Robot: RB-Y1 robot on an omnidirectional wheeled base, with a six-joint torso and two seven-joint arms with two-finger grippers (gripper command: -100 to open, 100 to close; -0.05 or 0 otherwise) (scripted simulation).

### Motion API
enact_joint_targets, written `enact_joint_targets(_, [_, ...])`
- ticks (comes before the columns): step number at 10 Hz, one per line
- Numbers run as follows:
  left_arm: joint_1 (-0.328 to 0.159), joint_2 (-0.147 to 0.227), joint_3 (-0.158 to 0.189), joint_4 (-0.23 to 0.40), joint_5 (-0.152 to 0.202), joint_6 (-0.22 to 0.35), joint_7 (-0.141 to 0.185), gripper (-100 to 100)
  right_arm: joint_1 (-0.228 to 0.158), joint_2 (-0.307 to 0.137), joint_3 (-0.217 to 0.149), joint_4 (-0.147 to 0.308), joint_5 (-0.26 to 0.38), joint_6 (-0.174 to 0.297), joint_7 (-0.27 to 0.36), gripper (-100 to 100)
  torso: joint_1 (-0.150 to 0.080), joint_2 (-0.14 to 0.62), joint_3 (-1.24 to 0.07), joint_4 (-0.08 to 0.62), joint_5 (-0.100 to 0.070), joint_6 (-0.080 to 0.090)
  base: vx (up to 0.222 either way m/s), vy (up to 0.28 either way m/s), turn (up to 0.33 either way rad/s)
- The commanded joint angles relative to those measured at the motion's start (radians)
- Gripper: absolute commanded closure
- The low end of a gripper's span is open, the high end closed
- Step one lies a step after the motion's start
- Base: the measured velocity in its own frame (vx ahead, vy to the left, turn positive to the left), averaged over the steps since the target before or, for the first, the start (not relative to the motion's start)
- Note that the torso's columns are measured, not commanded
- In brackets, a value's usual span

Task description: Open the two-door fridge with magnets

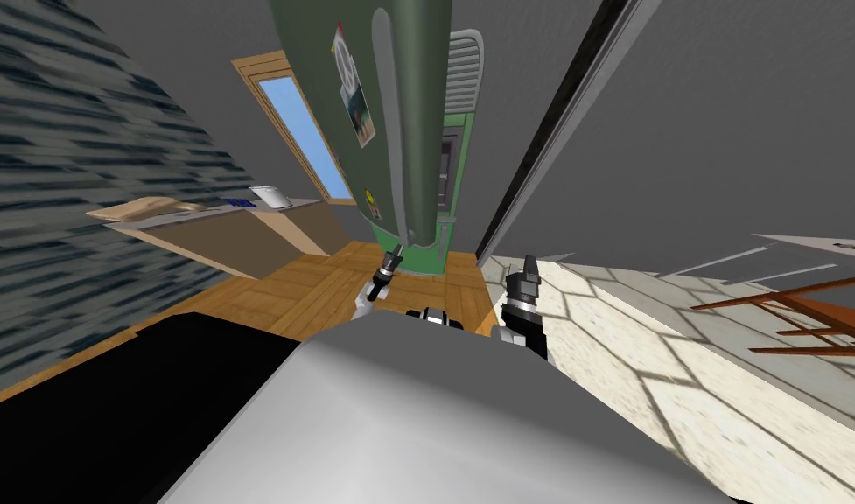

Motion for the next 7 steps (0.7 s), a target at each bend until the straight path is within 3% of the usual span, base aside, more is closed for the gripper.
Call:
enact_joint_targets(1, [-0.08, -0.023, 0.056, 0.044, -0.077, -0.059, 0.074, 100, 0.0, 0.0, 0.0, 0.0, 0.0, 0.0, 0.0, 0, 0.004, 0.0, 0.001, -0.009, 0.005, 0.002, -0.084, 0.136, 0.148])
enact_joint_targets(2, [-0.092, -0.023, 0.056, 0.044, -0.088, -0.059, 0.098, 100, 0.0, 0.0, 0.0, 0.0, 0.0, 0.0, 0.0, 0, 0.002, -0.002, 0.002, -0.015, 0.008, 0.006, -0.048, 0.084, -0.016])
enact_joint_targets(3, [-0.128, -0.044, 0.094, 0.092, -0.125, -0.109, 0.132, 100, 0.0, 0.0, 0.0, 0.0, 0.0, 0.0, 0.0, 0, -0.005, -0.005, 0.001, -0.018, 0.007, 0.007, -0.101, 0.108, 0.206])
enact_joint_targets(5, [-0.163, -0.044, 0.094, 0.106, -0.184, -0.113, 0.19, 100, 0.0, 0.0, 0.0, 0.0, 0.0, 0.0, 0.0, 0, -0.005, -0.003, 0.002, -0.018, 0.007, 0.007, -0.085, 0.073, 0.072])
enact_joint_targets(6, [-0.201, -0.064, 0.133, 0.143, -0.216, -0.156, 0.22, 100, 0.0, 0.0, 0.0, 0.0, 0.0, 0.0, 0.0, 0, -0.007, -0.005, 0.001, -0.018, 0.007, 0.007, -0.122, 0.086, 0.227])
enact_joint_targets(7, [-0.231, -0.064, 0.133, 0.169, -0.246, -0.167, 0.249, 100, 0.0, 0.0, 0.0, 0.0, 0.0, 0.0, 0.0, 0, -0.003, -0.002, 0.002, -0.018, 0.008, 0.005, -0.114, 0.091, 0.14])
